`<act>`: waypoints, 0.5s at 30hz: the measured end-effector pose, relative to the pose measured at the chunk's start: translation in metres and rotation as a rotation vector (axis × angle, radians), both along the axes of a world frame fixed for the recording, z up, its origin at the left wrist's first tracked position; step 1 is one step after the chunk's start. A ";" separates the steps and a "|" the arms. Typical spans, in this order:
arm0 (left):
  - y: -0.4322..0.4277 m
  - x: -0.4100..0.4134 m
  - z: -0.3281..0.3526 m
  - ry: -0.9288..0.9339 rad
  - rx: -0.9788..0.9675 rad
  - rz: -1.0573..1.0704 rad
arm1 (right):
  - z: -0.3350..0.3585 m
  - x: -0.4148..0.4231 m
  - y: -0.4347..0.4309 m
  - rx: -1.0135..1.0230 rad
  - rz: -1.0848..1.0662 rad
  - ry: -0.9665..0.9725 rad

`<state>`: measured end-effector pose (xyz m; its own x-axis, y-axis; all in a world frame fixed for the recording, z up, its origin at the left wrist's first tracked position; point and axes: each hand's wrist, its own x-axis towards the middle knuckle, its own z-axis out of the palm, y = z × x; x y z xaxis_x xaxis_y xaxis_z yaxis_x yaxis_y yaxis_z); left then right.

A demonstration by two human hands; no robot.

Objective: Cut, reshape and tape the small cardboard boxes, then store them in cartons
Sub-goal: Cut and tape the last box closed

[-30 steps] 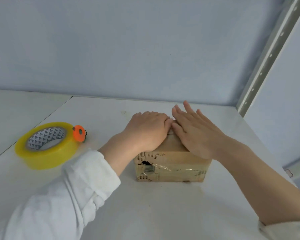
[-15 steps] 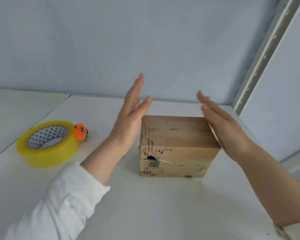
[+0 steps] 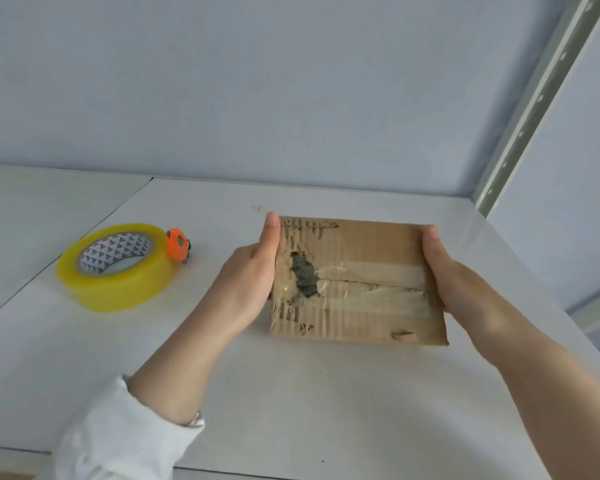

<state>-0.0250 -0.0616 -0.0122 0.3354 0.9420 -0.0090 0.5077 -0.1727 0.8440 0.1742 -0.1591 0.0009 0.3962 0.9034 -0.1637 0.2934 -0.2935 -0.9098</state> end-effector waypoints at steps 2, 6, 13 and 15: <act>-0.003 -0.003 -0.009 0.020 -0.092 -0.020 | -0.006 -0.002 -0.004 -0.045 -0.034 0.045; -0.003 -0.006 -0.021 -0.228 -0.234 -0.051 | -0.012 -0.007 -0.015 -0.035 -0.028 0.133; -0.018 0.009 -0.013 -0.661 -0.294 -0.111 | -0.028 -0.015 -0.017 0.268 0.037 0.359; -0.025 0.016 -0.014 -0.726 -0.315 -0.063 | -0.031 -0.022 -0.011 0.276 -0.012 0.539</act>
<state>-0.0091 -0.0868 -0.0261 0.4121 0.9106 -0.0308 -0.1912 0.1194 0.9743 0.1524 -0.1703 -0.0299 0.3333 0.9371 -0.1042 -0.2319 -0.0256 -0.9724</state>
